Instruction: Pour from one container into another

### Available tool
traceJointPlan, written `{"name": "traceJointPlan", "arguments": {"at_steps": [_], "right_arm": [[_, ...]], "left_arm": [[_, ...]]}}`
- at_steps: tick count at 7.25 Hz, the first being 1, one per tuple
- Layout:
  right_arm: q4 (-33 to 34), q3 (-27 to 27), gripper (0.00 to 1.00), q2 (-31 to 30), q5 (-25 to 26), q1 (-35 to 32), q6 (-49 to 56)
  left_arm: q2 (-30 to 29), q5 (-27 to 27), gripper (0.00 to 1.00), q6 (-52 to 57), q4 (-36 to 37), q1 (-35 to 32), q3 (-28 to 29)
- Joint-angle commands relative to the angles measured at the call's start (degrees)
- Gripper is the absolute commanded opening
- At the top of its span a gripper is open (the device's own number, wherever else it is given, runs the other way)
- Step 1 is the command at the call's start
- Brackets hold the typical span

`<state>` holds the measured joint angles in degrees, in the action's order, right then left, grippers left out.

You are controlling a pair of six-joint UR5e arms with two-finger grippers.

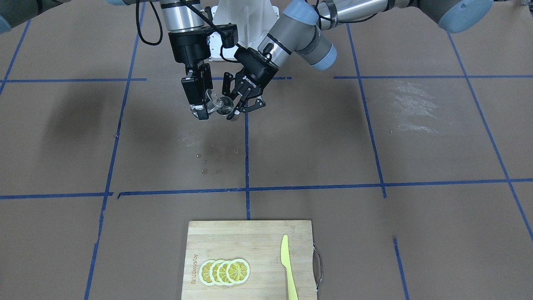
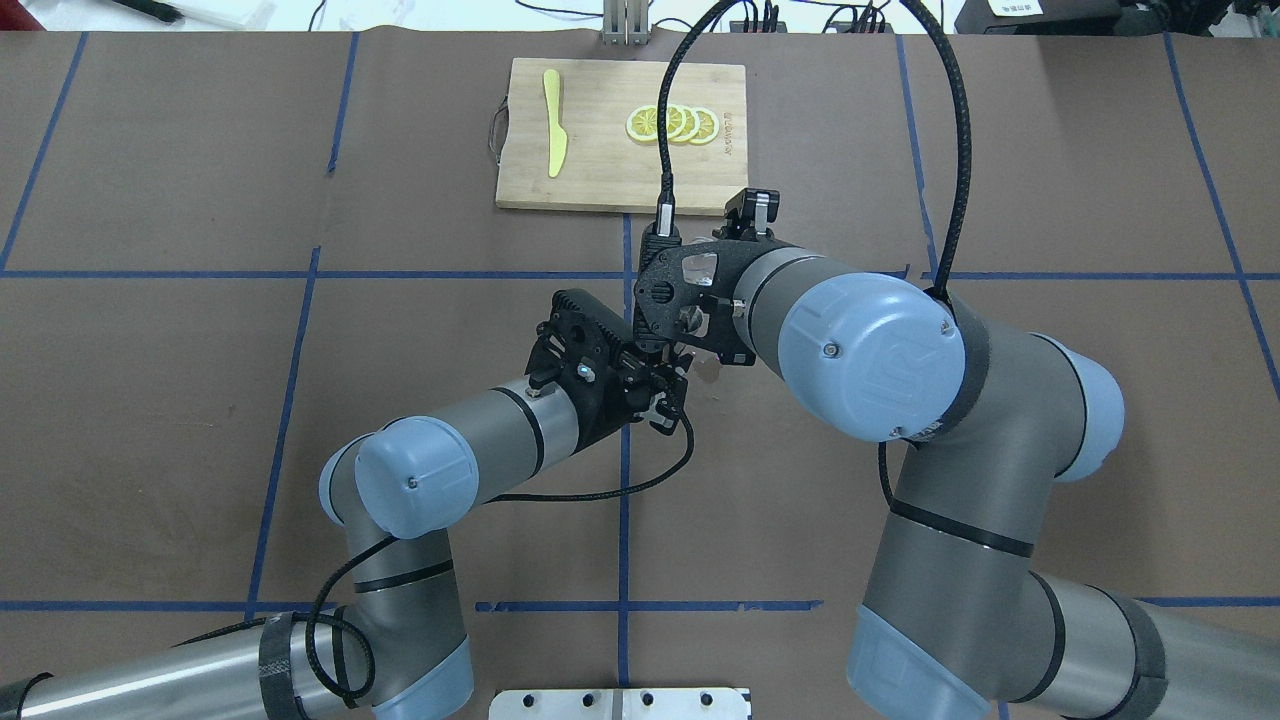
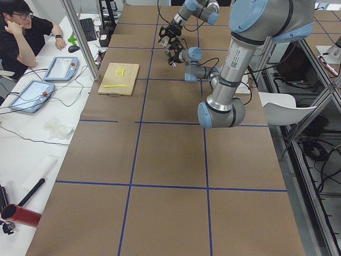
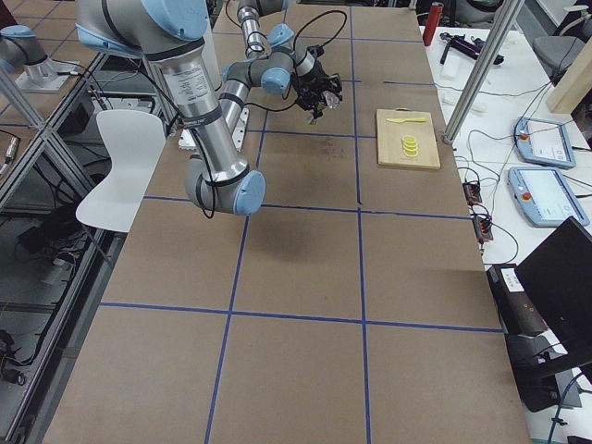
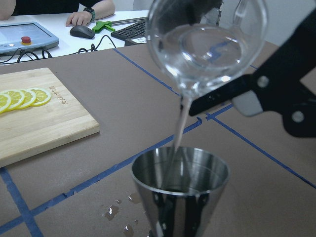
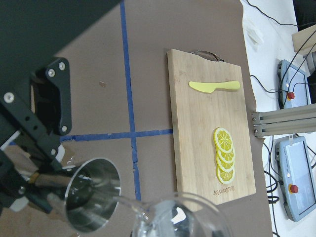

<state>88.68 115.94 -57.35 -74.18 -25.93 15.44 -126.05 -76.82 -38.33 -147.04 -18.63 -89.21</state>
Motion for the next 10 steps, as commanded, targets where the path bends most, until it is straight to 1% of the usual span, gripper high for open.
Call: {"name": "traceJointPlan", "arguments": {"at_steps": [1, 3, 5, 8, 10], "right_arm": [[0.0, -0.1, 0.0, 0.04, 0.44, -0.09, 1.17], [0.0, -0.1, 0.0, 0.22, 1.4, -0.09, 3.53], [0.0, -0.01, 0.0, 0.39, 1.41, -0.09, 3.63], [0.0, -0.01, 0.0, 0.4, 1.49, 0.18, 3.45], [-0.87, -0.01, 0.0, 0.13, 1.41, 0.7, 1.18]], "left_arm": [[0.02, 0.0, 0.0, 0.01, 0.0, 0.0, 0.0], [0.1, 0.0, 0.0, 0.1, 0.0, 0.0, 0.09], [0.11, 0.0, 0.0, 0.1, 0.0, -0.09, 0.09], [0.11, 0.0, 0.0, 0.01, 0.0, -0.09, 0.09], [0.11, 0.09, 0.0, -0.08, -0.09, -0.09, 0.09]]}}
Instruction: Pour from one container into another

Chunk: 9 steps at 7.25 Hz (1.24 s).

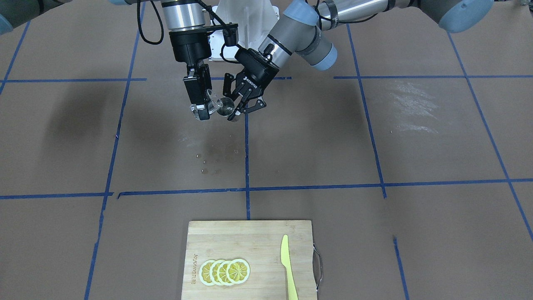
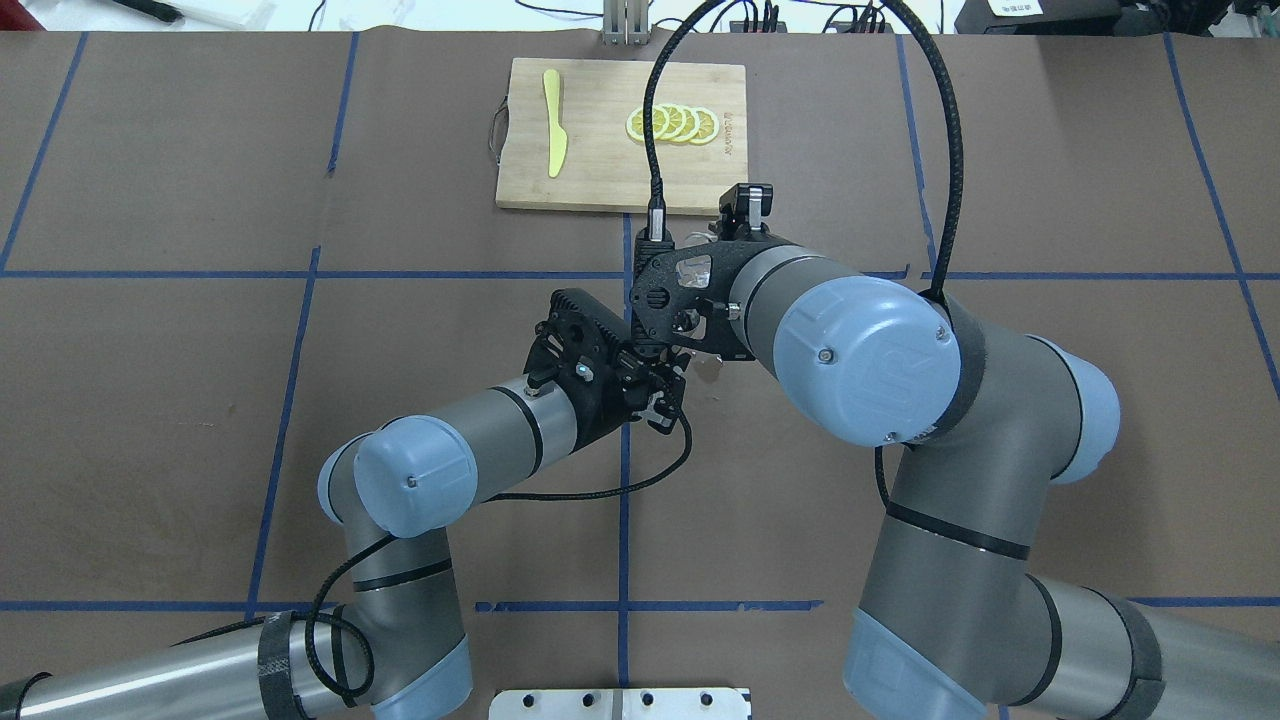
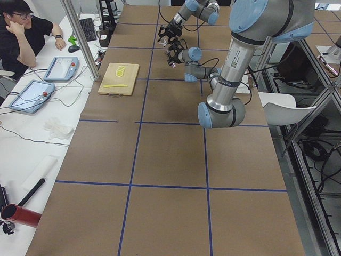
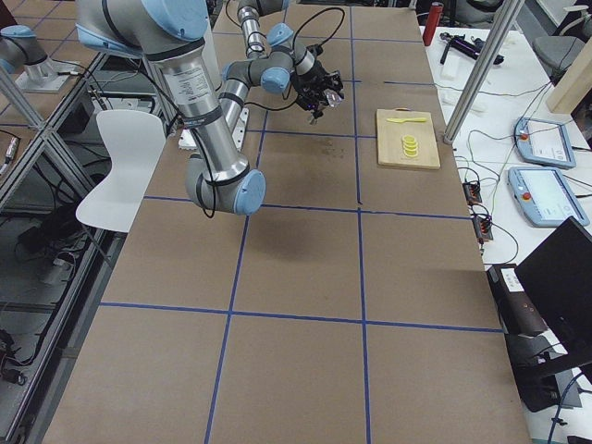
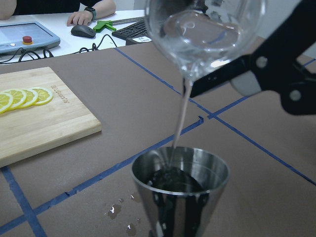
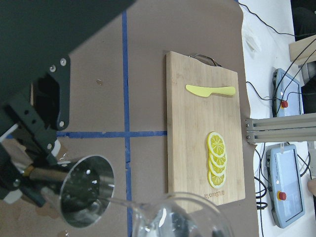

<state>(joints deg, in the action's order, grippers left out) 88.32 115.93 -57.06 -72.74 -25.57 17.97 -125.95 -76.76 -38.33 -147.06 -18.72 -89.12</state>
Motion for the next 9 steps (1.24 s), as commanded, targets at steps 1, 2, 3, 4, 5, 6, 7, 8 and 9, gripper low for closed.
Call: {"name": "traceJointPlan", "arguments": {"at_steps": [1, 2, 3, 4, 5, 6, 7, 8, 9], "right_arm": [[-0.77, 0.0, 0.0, -0.33, -0.03, 1.13, -5.02], [-0.78, 0.0, 0.0, -0.33, -0.03, 1.48, -7.14], [-0.86, 0.09, 0.0, -0.33, -0.03, 1.57, -8.99], [-0.86, 0.17, 0.0, -0.33, -0.12, 1.57, -11.62], [-0.86, 0.44, 0.0, -0.25, -0.2, 1.57, -11.73], [-1.04, 0.44, 0.0, -0.07, -0.21, 1.14, -11.99], [-3.13, 0.44, 0.0, -0.25, -0.21, 0.18, -12.95], [-3.58, 0.44, 0.0, -0.33, -0.21, -0.7, -14.7], [-3.68, 0.96, 0.0, -0.42, -0.64, -2.19, -18.03]], "left_arm": [[0.0, 0.03, 0.0, -0.16, -0.15, -0.09, 0.0], [0.0, 0.03, 0.0, -0.17, -0.15, -0.18, 0.0], [0.0, 0.03, 0.0, -0.17, -0.15, -0.18, 0.0], [0.0, 0.12, 0.0, -0.25, -0.15, -0.18, 0.0], [0.09, 0.03, 0.0, -0.34, -0.24, -0.26, 0.0], [0.18, 0.03, 0.0, -0.34, -0.24, -0.27, 0.0], [0.18, 0.03, 0.0, -0.34, -0.33, -0.27, -0.09], [0.18, 0.03, 0.0, -0.34, -0.33, -0.27, -0.09], [0.18, -0.06, 0.0, -0.43, -0.33, -0.44, -0.26]]}}
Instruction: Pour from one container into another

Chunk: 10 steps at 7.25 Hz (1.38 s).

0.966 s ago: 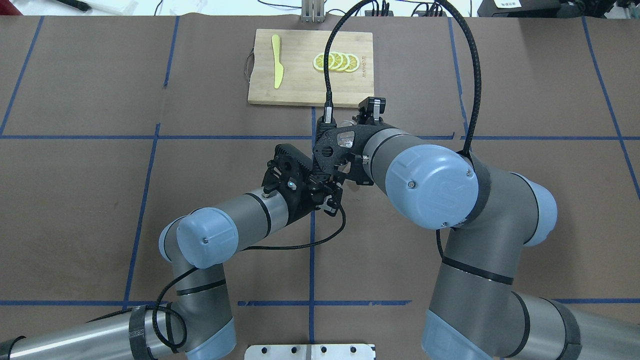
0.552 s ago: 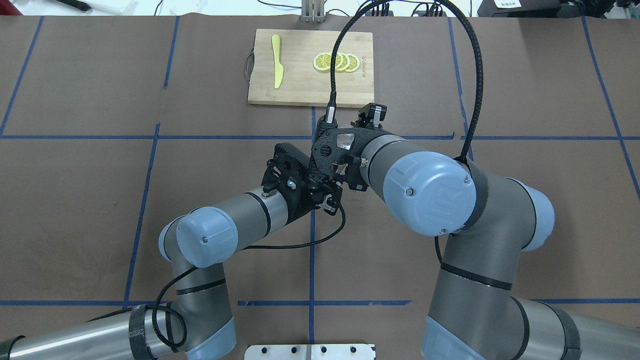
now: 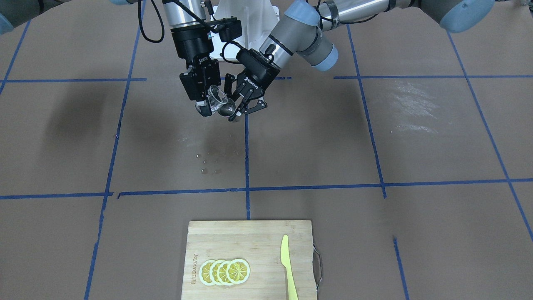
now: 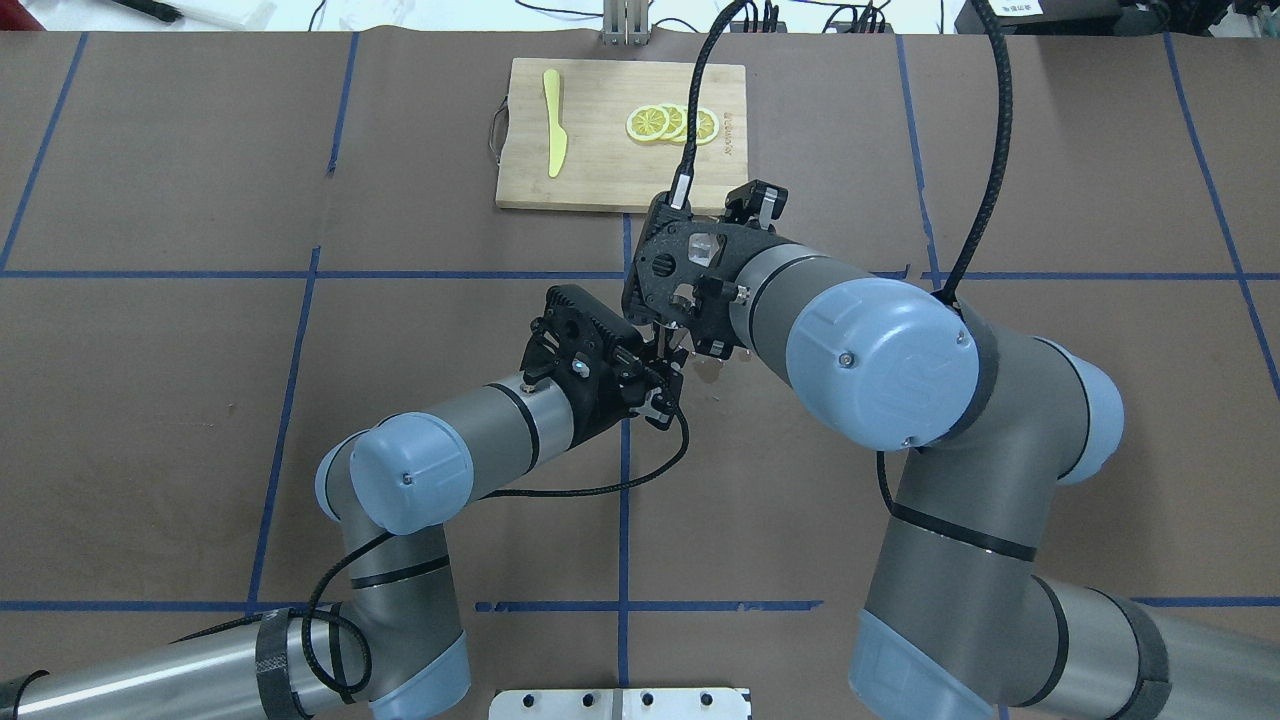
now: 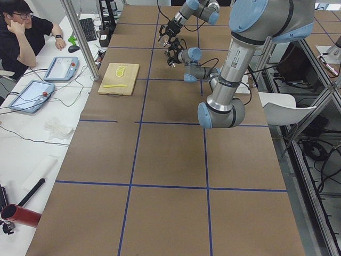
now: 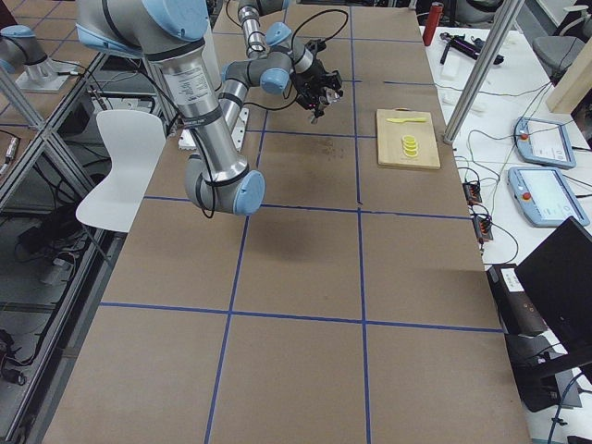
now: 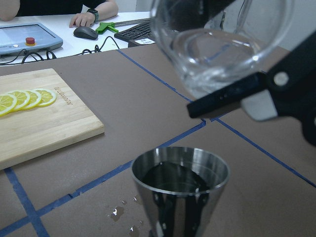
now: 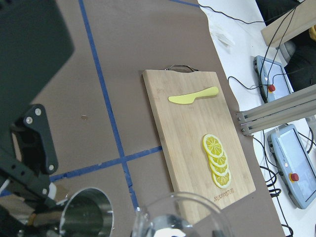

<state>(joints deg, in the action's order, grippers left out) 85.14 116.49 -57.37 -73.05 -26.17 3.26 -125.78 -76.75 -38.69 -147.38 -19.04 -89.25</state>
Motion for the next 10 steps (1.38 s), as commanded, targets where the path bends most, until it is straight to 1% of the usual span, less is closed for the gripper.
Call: {"name": "traceJointPlan", "arguments": {"at_steps": [1, 2, 3, 4, 5, 6, 7, 8, 9, 10], "right_arm": [[-0.5, 0.92, 0.0, -0.98, -0.34, -2.56, -5.0], [-0.5, 1.8, 0.0, -2.03, -0.34, -3.09, -10.67], [-1.89, 2.94, 0.0, -4.13, -0.43, -3.71, -15.08], [-9.04, 3.04, 0.0, -8.5, -0.43, -3.71, -19.21], [-14.94, 3.04, 0.0, -12.9, -0.52, -3.71, -22.73], [-19.7, 3.04, 0.0, -15.99, -0.52, -3.71, -28.77], [-26.1, 2.95, 0.0, -20.11, -0.52, -3.71, -33.7], [-31.12, 2.69, 0.0, -23.63, -0.43, -3.8, -37.06], [-31.69, 2.77, 0.0, -24.36, -0.34, -4.15, -41.62], [-31.52, 2.6, 0.0, -24.98, -0.43, -4.76, -42.88]], "left_arm": [[0.01, -0.07, 0.0, -0.07, -0.01, -0.46, -0.22], [-0.08, -0.07, 0.0, -0.16, -0.1, -0.64, -0.22], [-0.08, -0.24, 0.0, -0.07, -0.01, -1.34, -0.31], [-0.08, -0.25, 0.0, -0.24, -0.1, -1.78, -0.4], [0.0, -0.25, 0.0, -0.94, -0.1, -1.96, -0.4], [-0.08, -0.25, 0.0, -1.91, -0.19, -2.22, -0.49], [0.0, -0.16, 0.0, -4.87, -0.19, -2.23, -0.58], [0.53, 0.1, 0.0, -6.91, -0.19, -2.83, -0.66], [2.45, 0.45, 0.0, -7.36, -0.19, -3.97, -2.14], [6.47, 0.54, 0.0, -7.45, -0.1, -5.11, -5.2]]}}
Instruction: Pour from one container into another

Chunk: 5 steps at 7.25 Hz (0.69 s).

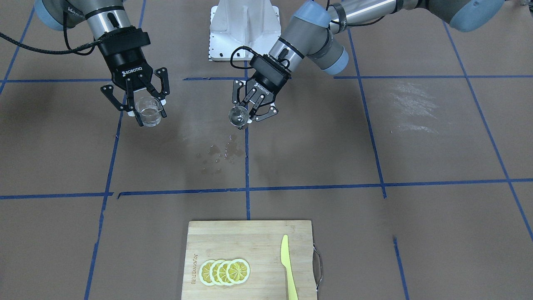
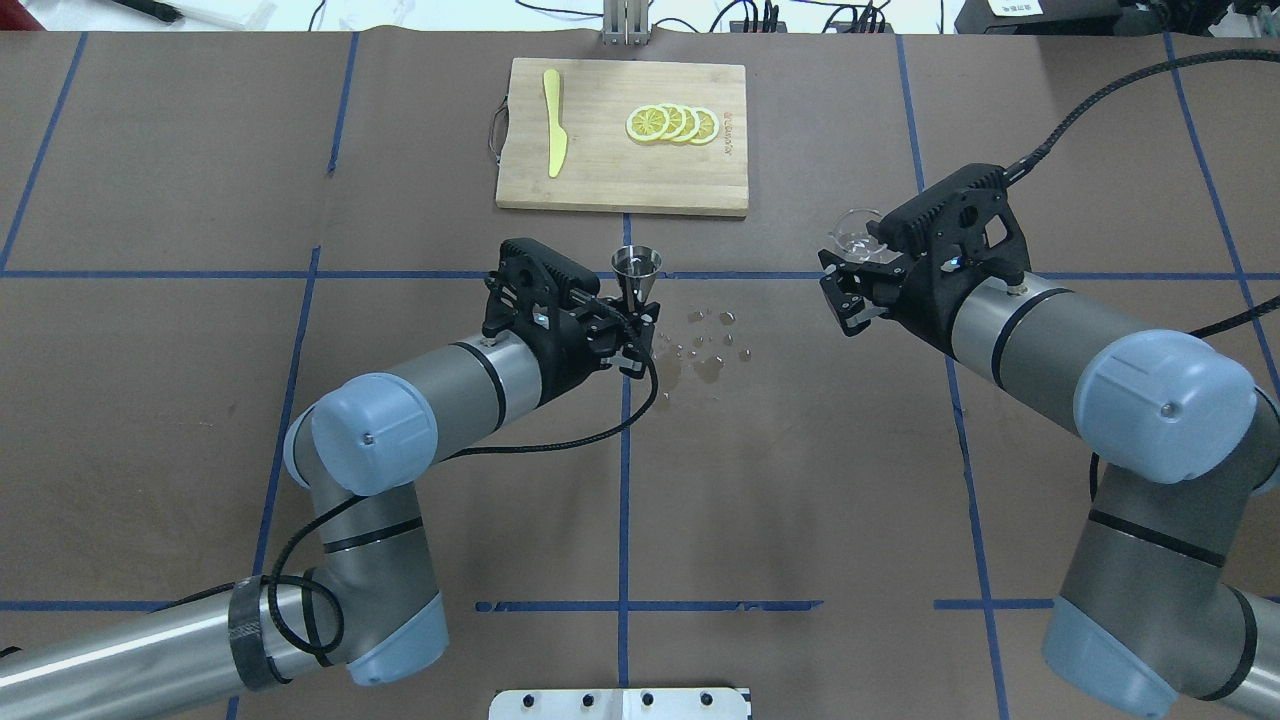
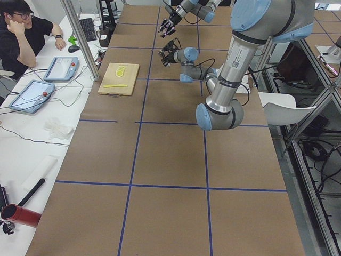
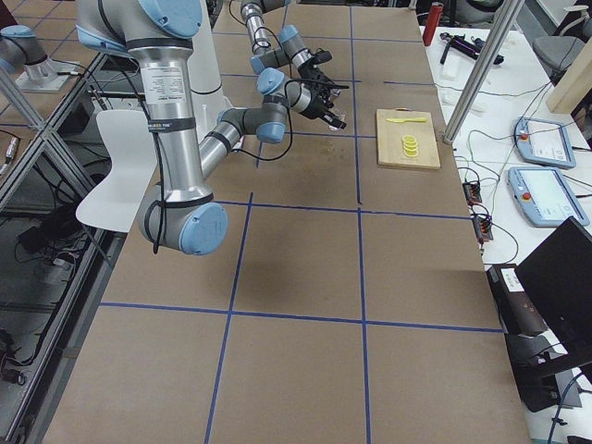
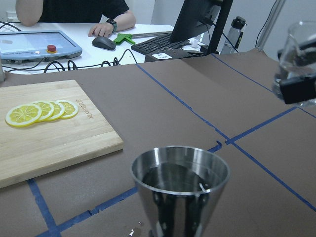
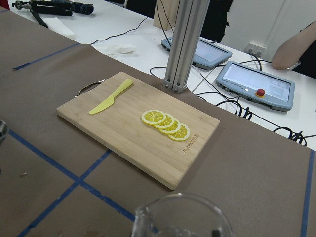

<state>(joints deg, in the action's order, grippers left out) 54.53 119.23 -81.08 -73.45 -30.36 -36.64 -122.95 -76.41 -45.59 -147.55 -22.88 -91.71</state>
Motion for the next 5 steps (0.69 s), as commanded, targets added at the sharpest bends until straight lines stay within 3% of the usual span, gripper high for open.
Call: {"name": "traceJointPlan", "arguments": {"at_steps": [1, 2, 5], "right_arm": [[-0.91, -0.13, 0.0, -1.71, 0.06, -1.01, -9.95], [-0.83, -0.13, 0.0, -3.1, 0.06, -1.02, -18.2], [-0.82, 0.65, 0.0, -10.82, 0.33, -1.02, -24.6]], "left_arm": [[6.64, 1.95, 0.0, -0.64, 0.07, -2.07, -4.43], [9.02, 4.84, 0.0, -0.82, 0.15, -2.34, -4.96], [21.73, 11.89, 0.0, -10.04, 0.33, -2.34, -13.9]]}}
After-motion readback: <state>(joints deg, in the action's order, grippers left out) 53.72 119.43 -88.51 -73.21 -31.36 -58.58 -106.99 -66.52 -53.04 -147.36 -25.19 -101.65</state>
